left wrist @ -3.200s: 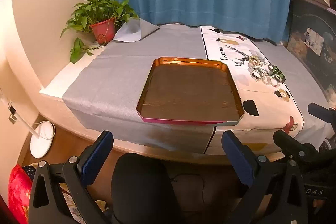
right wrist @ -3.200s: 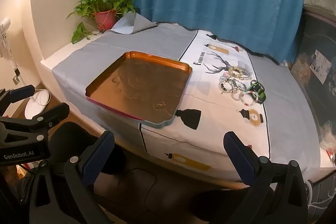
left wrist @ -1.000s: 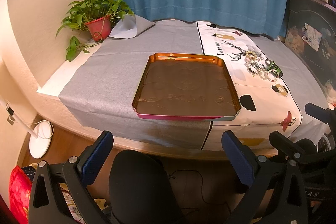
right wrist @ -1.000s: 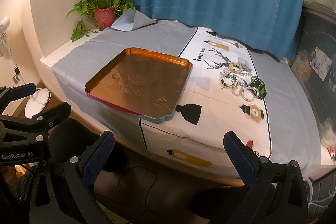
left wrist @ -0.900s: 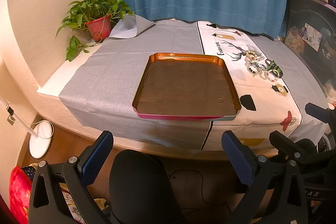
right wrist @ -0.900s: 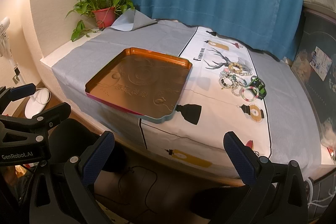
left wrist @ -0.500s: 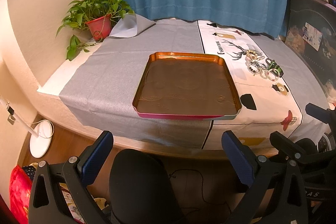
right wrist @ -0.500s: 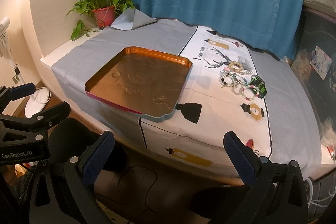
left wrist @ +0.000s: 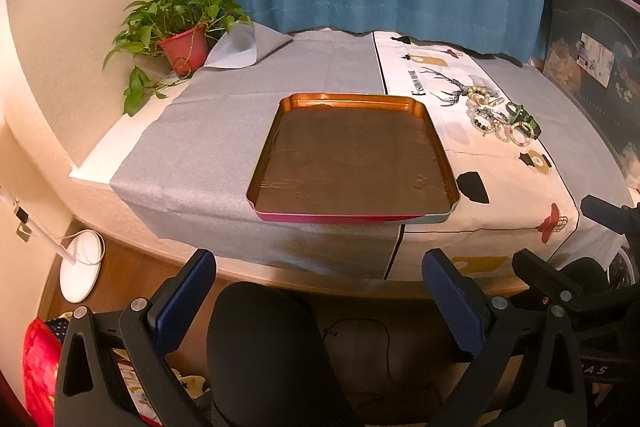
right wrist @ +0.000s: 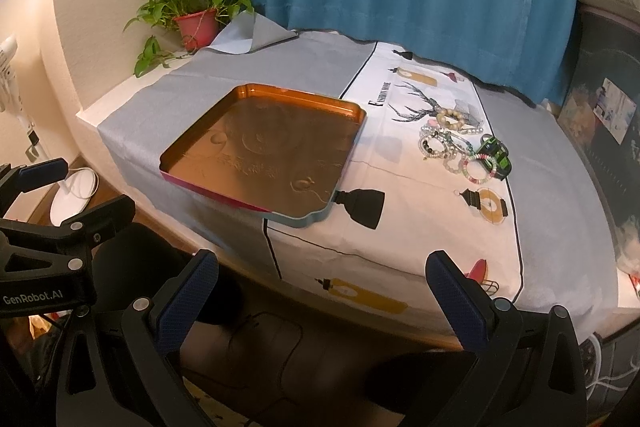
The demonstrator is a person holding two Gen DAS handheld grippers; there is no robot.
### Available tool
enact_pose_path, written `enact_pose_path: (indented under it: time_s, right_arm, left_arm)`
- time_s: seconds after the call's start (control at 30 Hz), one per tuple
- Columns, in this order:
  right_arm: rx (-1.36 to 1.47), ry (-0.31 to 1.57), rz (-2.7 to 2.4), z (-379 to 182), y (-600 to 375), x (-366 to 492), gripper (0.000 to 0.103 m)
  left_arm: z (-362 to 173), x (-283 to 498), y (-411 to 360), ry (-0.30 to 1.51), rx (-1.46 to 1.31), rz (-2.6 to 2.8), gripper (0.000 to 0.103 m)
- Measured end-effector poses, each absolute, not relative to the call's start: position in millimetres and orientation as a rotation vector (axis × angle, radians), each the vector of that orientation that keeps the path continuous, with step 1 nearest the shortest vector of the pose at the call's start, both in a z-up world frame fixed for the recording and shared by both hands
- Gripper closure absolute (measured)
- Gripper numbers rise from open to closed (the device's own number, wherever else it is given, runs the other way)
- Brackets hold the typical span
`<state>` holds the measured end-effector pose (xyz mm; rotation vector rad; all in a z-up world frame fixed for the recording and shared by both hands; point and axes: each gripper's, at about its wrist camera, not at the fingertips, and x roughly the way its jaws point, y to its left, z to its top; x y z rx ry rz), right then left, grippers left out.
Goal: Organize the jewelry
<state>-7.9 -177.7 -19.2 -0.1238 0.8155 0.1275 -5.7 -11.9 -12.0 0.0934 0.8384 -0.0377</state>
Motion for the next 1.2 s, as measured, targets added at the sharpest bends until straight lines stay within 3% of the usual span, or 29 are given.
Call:
enact_pose_path:
  time_s: [0.27, 0.5, 1.03, 1.2]
  right_arm:
    - [-0.071, 0.841, 0.092, -28, -201, 1, 0.000]
    - [0.056, 0.875, -0.031, -52, -277, 34, 0.000]
    - [0.357, 0.918, -0.287, -97, -413, 188, 0.000]
    - [0.245, 0.978, -0.442, -113, -432, 202, 0.000]
  left_arm:
    - [-16, 3, -21, 0.878, 0.128, -0.054, 0.000]
    - [-24, 22, -41, 0.931, 0.160, -0.085, 0.001]
    - [-20, 110, -125, 0.924, 0.252, -0.170, 0.001]
    - [-15, 147, -162, 0.889, 0.276, -0.215, 0.001]
